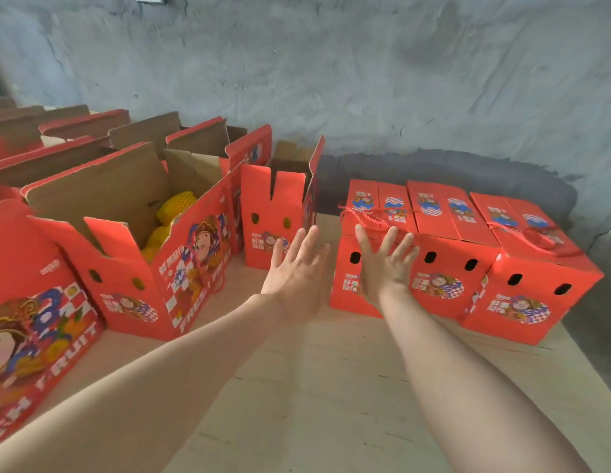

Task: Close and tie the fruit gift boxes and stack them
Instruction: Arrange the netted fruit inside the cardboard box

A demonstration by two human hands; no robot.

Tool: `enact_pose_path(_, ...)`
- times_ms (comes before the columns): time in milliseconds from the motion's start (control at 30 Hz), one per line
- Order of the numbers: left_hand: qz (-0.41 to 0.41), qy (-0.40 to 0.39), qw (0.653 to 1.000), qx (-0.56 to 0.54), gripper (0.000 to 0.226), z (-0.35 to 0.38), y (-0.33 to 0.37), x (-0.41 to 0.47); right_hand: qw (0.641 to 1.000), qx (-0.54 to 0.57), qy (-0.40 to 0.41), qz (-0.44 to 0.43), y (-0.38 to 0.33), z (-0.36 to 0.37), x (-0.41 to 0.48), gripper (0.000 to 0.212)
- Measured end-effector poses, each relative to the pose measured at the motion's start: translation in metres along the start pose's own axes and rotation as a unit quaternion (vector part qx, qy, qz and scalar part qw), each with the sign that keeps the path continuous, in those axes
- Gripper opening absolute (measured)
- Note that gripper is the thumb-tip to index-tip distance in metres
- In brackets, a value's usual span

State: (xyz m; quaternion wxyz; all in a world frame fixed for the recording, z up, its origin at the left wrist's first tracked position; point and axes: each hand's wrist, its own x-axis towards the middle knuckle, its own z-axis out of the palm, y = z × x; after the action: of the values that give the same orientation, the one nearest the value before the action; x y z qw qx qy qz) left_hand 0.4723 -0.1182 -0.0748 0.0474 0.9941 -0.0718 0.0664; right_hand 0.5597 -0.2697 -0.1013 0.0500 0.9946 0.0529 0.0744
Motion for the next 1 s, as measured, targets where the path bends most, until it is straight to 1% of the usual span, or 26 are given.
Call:
enact_pose_path(67,-0.011,0.007,0.999,0.037,0.076,-0.008,-0.020,-0.008,1.000,0.000,-0.026,0.004,-0.004,-0.005,0.017,0.095)
enact_pose_path(100,-0.018,0.013,0.998,0.051,0.076,-0.014,-0.030,-0.014,0.998,0.021,-0.055,0.008,-0.003,-0.011,0.027,0.096)
enact_pose_path(167,-0.022,0.033,0.996,0.076,0.076,-0.029,-0.051,-0.029,0.984,0.096,-0.151,0.019,0.003,-0.030,0.042,0.097)
enact_pose_path(200,-0.019,0.050,0.995,0.084,0.077,-0.037,-0.062,-0.038,0.976,0.120,-0.180,0.024,0.006,-0.038,0.044,0.094)
enact_pose_path(233,-0.017,0.075,0.993,0.085,0.080,-0.045,-0.072,-0.045,0.976,0.133,-0.171,0.027,0.007,-0.044,0.041,0.091)
enact_pose_path(300,-0.021,0.128,0.989,0.072,0.090,-0.061,-0.094,-0.058,0.984,0.165,-0.065,0.022,-0.003,-0.043,0.017,0.084)
enact_pose_path(333,-0.036,0.140,0.987,0.072,0.098,-0.068,-0.107,-0.063,0.984,0.177,-0.023,-0.003,-0.015,-0.039,-0.002,0.079)
enact_pose_path(367,-0.061,0.132,0.986,0.077,0.107,-0.074,-0.122,-0.067,0.984,0.173,-0.008,-0.045,-0.029,-0.034,-0.021,0.074)
enact_pose_path(400,-0.094,0.097,0.987,0.088,0.115,-0.081,-0.140,-0.071,0.982,0.164,-0.013,-0.089,-0.042,-0.030,-0.040,0.072)
enact_pose_path(433,-0.128,0.044,0.985,0.108,0.119,-0.088,-0.159,-0.074,0.979,0.159,-0.021,-0.123,-0.053,-0.028,-0.056,0.070)
enact_pose_path(467,-0.156,-0.012,0.979,0.133,0.115,-0.097,-0.177,-0.076,0.976,0.156,-0.027,-0.146,-0.063,-0.029,-0.068,0.069)
enact_pose_path(500,-0.173,-0.055,0.971,0.156,0.101,-0.103,-0.192,-0.077,0.974,0.154,-0.032,-0.162,-0.071,-0.032,-0.079,0.068)
enact_pose_path(533,-0.173,-0.079,0.966,0.174,0.077,-0.108,-0.202,-0.078,0.972,0.153,-0.039,-0.174,-0.078,-0.038,-0.088,0.067)
enact_pose_path(567,-0.160,-0.092,0.965,0.186,0.052,-0.112,-0.208,-0.078,0.969,0.155,-0.045,-0.186,-0.083,-0.045,-0.096,0.065)
enact_pose_path(600,-0.138,-0.092,0.966,0.199,0.033,-0.113,-0.207,-0.078,0.967,0.155,-0.048,-0.197,-0.088,-0.053,-0.103,0.064)
enact_pose_path(633,-0.109,-0.085,0.967,0.216,0.023,-0.114,-0.202,-0.077,0.964,0.157,-0.050,-0.208,-0.093,-0.061,-0.110,0.063)
enact_pose_path(667,-0.077,-0.074,0.966,0.234,0.020,-0.113,-0.192,-0.076,0.959,0.179,-0.053,-0.212,-0.099,-0.070,-0.117,0.062)
enact_pose_path(700,-0.043,-0.056,0.966,0.249,0.020,-0.112,-0.179,-0.076,0.950,0.227,-0.061,-0.206,-0.105,-0.078,-0.122,0.062)
enact_pose_path(733,-0.011,-0.044,0.965,0.259,0.022,-0.109,-0.165,-0.076,0.934,0.296,-0.081,-0.181,-0.111,-0.088,-0.126,0.061)
enact_pose_path(800,0.042,-0.049,0.963,0.263,0.026,-0.105,-0.129,-0.082,0.879,0.450,-0.131,-0.082,-0.124,-0.111,-0.129,0.059)
enact_pose_path(833,0.060,-0.055,0.961,0.263,0.026,-0.105,-0.110,-0.087,0.853,0.504,-0.135,-0.032,-0.130,-0.121,-0.130,0.057)
enact_pose_path(867,0.070,-0.063,0.961,0.262,0.026,-0.106,-0.091,-0.093,0.845,0.521,-0.124,0.004,-0.133,-0.130,-0.129,0.054)
enact_pose_path(933,0.084,-0.071,0.963,0.244,0.025,-0.109,-0.059,-0.107,0.854,0.509,-0.090,0.059,-0.130,-0.142,-0.125,0.052)
enact_pose_path(1000,0.104,-0.081,0.967,0.218,0.026,-0.108,-0.029,-0.124,0.867,0.485,-0.065,0.096,-0.117,-0.146,-0.124,0.041)
